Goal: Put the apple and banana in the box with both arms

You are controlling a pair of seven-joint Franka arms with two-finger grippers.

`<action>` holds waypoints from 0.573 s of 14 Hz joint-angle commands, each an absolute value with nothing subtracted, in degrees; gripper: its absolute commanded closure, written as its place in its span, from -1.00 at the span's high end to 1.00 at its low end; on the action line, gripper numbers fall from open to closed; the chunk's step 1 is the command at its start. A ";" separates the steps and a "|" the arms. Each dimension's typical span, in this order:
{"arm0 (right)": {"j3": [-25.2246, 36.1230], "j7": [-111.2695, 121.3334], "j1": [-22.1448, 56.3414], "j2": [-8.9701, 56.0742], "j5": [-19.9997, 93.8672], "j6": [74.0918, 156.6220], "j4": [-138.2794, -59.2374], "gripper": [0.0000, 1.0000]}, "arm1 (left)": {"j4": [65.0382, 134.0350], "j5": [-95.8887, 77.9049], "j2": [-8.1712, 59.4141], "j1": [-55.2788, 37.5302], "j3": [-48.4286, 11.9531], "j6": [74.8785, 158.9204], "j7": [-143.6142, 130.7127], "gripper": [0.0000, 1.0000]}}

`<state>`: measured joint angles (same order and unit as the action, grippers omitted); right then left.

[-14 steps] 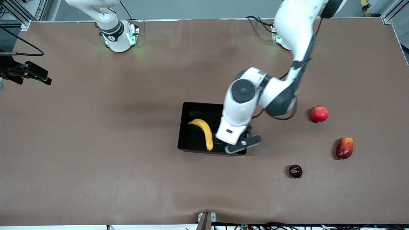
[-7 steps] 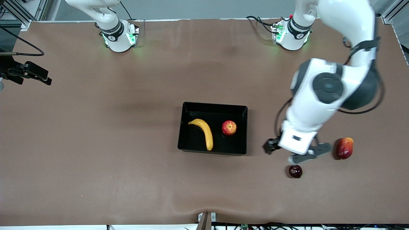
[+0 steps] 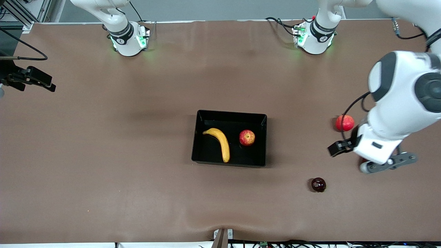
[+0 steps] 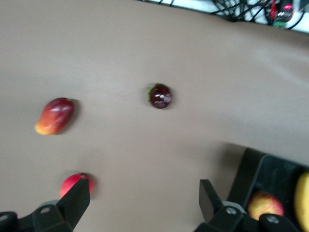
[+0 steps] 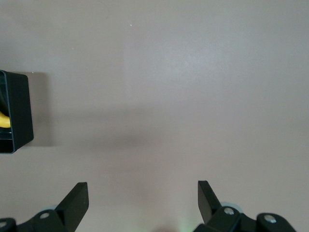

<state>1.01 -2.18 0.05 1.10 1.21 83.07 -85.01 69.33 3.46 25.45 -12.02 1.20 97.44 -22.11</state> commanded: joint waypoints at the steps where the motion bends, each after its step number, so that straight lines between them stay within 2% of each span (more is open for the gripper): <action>1: 0.70 -1.85 -0.35 1.23 1.23 82.62 -84.46 1.00 | 77.84 3.25 18.57 -10.03 0.79 97.20 -17.94 1.00; 8: 0.70 -1.85 -0.18 1.23 1.14 82.62 -84.46 1.00 | 96.48 3.25 1.69 -8.44 0.70 100.01 -12.31 1.00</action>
<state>1.01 -2.18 0.05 1.19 1.22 83.07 -85.01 87.73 3.46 9.33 -9.11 1.18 97.25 -14.29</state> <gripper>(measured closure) 0.000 0.000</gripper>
